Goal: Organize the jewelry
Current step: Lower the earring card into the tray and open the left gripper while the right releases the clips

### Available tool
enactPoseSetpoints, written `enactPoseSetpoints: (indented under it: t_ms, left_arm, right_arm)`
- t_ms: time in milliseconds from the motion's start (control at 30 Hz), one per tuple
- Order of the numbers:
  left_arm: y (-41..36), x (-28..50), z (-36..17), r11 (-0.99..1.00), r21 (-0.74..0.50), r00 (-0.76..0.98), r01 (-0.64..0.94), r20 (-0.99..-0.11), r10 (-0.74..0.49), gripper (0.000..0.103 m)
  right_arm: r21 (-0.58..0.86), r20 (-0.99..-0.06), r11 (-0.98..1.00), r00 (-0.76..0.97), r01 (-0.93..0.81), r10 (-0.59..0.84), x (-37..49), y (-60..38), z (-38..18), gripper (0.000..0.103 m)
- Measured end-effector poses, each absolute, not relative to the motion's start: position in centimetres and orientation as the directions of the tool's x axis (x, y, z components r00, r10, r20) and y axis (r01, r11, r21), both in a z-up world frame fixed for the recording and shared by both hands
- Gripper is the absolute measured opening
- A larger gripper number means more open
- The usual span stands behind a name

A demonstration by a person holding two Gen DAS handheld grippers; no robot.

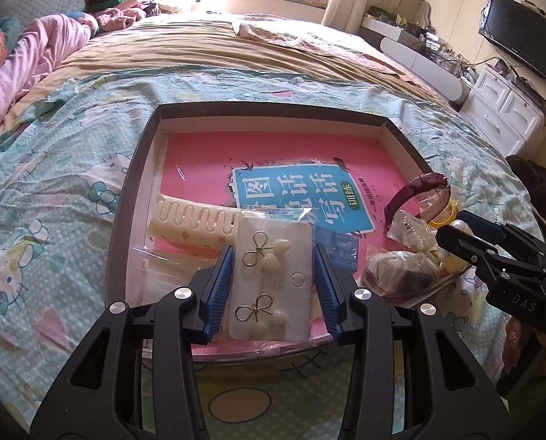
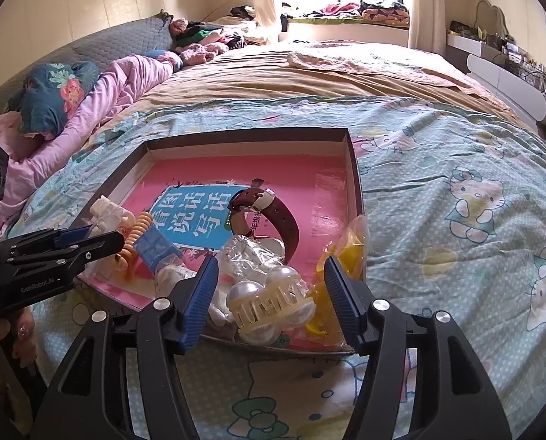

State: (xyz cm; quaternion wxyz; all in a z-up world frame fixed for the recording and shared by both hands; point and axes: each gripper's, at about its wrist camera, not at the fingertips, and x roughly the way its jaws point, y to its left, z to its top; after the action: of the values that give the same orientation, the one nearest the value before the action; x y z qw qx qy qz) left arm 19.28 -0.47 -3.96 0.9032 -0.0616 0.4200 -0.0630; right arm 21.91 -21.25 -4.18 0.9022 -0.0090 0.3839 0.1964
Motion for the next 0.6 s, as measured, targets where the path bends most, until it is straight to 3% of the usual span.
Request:
enactPoseSetpoints:
  t_ms: [100,167,333,600]
  left_arm:
    - [-0.6,19.3,-4.1,0.984,-0.163,0.635,0.067,-0.754,-0.169,0.039]
    - [-0.7,19.3,-4.2,0.984,-0.163,0.632,0.069,-0.756,-0.169,0.048]
    - [-0.6,19.3,-4.1,0.984,-0.161,0.633,0.07,-0.756,-0.169,0.048]
    - [-0.7,18.8,-3.3,0.983,-0.166,0.63,0.078,-0.756,-0.178,0.061]
  right_arm:
    - [0.141,-0.694,0.923,0.63,-0.358,0.35,21.7,-21.4,-4.0,0.063]
    - [0.141,-0.692,0.923,0.631,-0.358,0.35,21.6,-21.5,-3.8,0.065]
    - [0.147,-0.688,0.924,0.635,-0.352,0.352,21.4,-21.8,-3.5,0.068]
    - [0.16,-0.674,0.925,0.646,-0.344,0.357,20.9,-22.4,-2.6,0.077]
